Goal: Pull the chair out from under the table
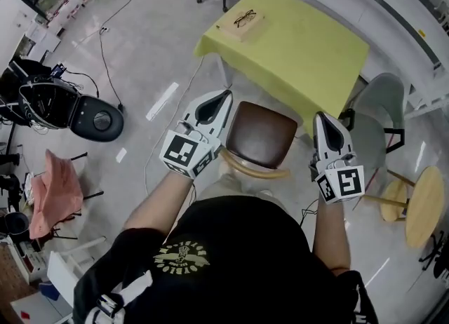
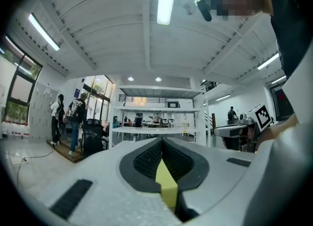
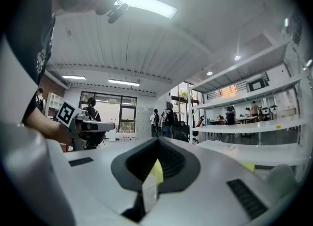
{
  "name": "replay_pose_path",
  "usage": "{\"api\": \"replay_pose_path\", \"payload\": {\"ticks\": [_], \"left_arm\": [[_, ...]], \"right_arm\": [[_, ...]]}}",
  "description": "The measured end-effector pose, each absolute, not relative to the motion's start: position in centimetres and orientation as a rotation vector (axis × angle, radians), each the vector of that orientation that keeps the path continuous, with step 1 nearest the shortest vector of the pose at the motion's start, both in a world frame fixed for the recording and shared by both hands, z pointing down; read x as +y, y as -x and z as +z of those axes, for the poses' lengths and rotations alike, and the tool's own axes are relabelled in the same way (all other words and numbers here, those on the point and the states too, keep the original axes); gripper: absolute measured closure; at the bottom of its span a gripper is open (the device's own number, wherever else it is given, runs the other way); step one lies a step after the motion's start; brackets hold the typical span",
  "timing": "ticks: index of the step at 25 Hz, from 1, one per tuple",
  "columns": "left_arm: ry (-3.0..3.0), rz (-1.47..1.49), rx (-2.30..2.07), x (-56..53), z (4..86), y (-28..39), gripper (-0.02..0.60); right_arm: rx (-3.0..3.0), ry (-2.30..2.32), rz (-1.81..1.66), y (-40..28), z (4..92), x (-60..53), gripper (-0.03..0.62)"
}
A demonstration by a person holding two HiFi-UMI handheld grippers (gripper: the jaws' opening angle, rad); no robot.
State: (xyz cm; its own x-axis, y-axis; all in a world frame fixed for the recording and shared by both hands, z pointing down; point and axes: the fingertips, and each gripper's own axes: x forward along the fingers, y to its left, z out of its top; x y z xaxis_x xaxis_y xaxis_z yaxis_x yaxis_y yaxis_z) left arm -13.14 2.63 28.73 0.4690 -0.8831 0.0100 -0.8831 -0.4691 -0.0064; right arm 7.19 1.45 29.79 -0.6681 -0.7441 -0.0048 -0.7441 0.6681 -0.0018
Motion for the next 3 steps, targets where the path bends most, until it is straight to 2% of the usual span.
{"api": "replay_pose_path", "payload": {"ticks": [3], "left_arm": [[2.664, -0.004, 1.628, 3.64, 27.85, 12.79, 0.572]], "right_arm": [[2.866, 1.245, 0.006, -7.27, 29.16, 2.41, 0.583]]}}
